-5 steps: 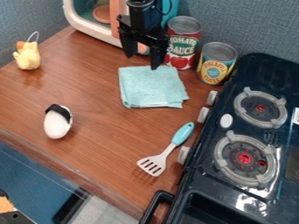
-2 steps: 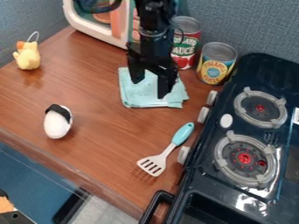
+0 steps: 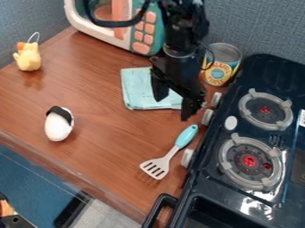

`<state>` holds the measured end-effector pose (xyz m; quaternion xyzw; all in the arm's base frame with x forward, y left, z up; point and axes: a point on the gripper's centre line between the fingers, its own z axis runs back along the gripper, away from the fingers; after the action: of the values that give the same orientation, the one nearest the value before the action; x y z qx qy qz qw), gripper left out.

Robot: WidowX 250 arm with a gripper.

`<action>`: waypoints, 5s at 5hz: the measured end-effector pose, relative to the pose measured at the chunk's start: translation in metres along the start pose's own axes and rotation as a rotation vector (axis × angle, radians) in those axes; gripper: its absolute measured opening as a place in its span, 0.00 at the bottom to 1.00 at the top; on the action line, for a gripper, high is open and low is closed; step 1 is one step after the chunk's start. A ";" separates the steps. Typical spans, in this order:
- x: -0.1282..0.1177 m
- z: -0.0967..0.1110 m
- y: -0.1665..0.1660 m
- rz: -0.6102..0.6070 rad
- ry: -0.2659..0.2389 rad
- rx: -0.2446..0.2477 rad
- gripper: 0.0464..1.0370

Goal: Move the blue spatula to the bottom left corner of the table

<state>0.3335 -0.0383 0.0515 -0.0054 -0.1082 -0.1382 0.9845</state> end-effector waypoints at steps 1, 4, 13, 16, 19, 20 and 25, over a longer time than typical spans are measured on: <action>-0.003 -0.013 -0.018 -0.028 0.022 -0.049 0.96; -0.015 -0.042 -0.028 -0.043 0.101 -0.105 0.92; -0.112 0.063 0.144 0.378 0.019 0.054 0.27; -0.173 0.021 0.219 0.459 0.125 0.068 0.27; -0.206 0.000 0.253 0.881 0.082 0.115 0.27; -0.211 -0.001 0.258 1.057 0.049 0.156 0.27; -0.210 -0.005 0.270 1.417 0.044 0.267 0.64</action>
<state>0.2120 0.2783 0.0065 0.0489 -0.0749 0.5478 0.8318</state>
